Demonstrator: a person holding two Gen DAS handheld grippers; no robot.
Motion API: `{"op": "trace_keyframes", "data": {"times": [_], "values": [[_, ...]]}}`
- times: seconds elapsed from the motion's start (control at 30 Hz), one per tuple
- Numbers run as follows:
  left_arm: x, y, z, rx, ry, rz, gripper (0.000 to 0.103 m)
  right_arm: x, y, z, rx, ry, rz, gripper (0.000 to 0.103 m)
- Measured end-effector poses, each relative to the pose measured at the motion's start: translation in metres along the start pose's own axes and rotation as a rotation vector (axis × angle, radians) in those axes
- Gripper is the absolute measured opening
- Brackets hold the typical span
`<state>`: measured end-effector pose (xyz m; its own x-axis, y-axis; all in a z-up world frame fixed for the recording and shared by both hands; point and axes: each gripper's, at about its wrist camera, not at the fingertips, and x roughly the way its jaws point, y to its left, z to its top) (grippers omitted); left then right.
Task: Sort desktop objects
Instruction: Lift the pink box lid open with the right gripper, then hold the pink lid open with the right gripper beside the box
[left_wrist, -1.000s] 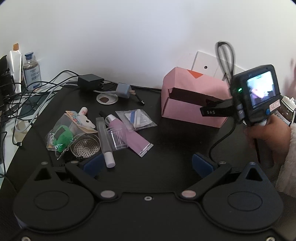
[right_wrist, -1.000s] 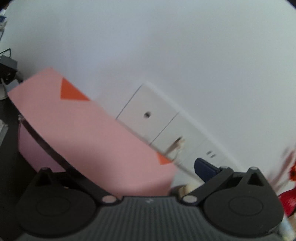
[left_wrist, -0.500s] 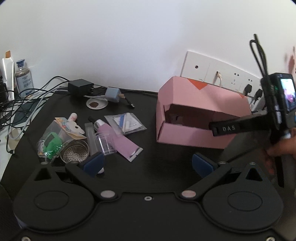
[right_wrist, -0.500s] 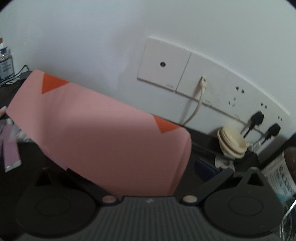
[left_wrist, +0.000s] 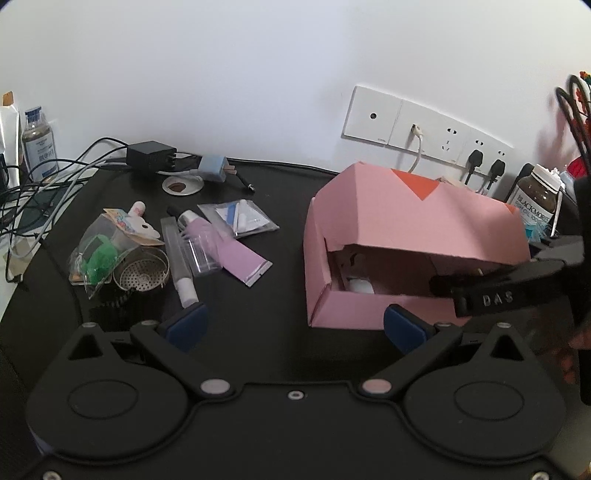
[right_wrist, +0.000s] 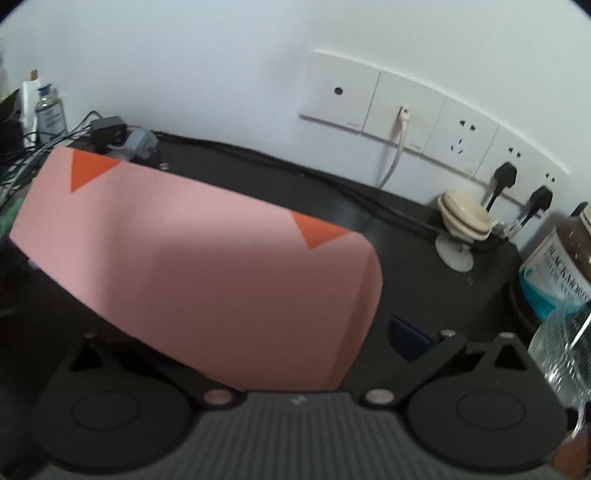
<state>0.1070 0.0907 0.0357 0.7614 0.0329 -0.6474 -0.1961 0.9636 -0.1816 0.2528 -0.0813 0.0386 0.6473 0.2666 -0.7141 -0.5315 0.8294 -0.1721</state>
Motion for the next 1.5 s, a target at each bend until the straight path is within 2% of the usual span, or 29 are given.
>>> {"op": "trace_keyframes", "data": {"times": [0.23, 0.47, 0.6, 0.77, 0.97, 1.13, 1.27, 1.4, 1.5], "values": [[0.002, -0.003, 0.003, 0.007, -0.014, -0.006, 0.103, -0.012, 0.002, -0.019, 0.015, -0.003, 0.057, 0.102], [0.017, -0.016, -0.006, 0.124, 0.033, 0.069, 0.103, -0.021, -0.006, -0.03, 0.028, 0.016, 0.093, 0.102], [0.019, -0.019, -0.008, 0.147, 0.043, 0.096, 0.103, -0.027, -0.01, -0.028, 0.016, 0.022, 0.12, 0.102], [0.022, -0.021, -0.009, 0.184, 0.053, 0.124, 0.103, -0.044, -0.014, 0.001, -0.024, -0.067, 0.147, 0.102], [0.027, -0.021, -0.011, 0.189, 0.062, 0.143, 0.103, -0.039, -0.027, 0.055, 0.104, -0.183, 0.183, 0.102], [0.029, -0.023, -0.011, 0.227, 0.054, 0.151, 0.103, 0.003, -0.023, 0.085, 0.184, -0.164, 0.102, 0.102], [0.03, -0.024, -0.012, 0.255, 0.048, 0.164, 0.103, 0.041, -0.011, 0.097, 0.152, -0.089, 0.011, 0.102], [0.03, -0.023, -0.012, 0.269, 0.038, 0.16, 0.103, 0.066, -0.008, 0.094, 0.103, 0.009, -0.041, 0.102], [0.029, -0.022, -0.013, 0.272, 0.024, 0.156, 0.103, 0.068, -0.01, 0.082, 0.049, 0.004, -0.09, 0.102]]}}
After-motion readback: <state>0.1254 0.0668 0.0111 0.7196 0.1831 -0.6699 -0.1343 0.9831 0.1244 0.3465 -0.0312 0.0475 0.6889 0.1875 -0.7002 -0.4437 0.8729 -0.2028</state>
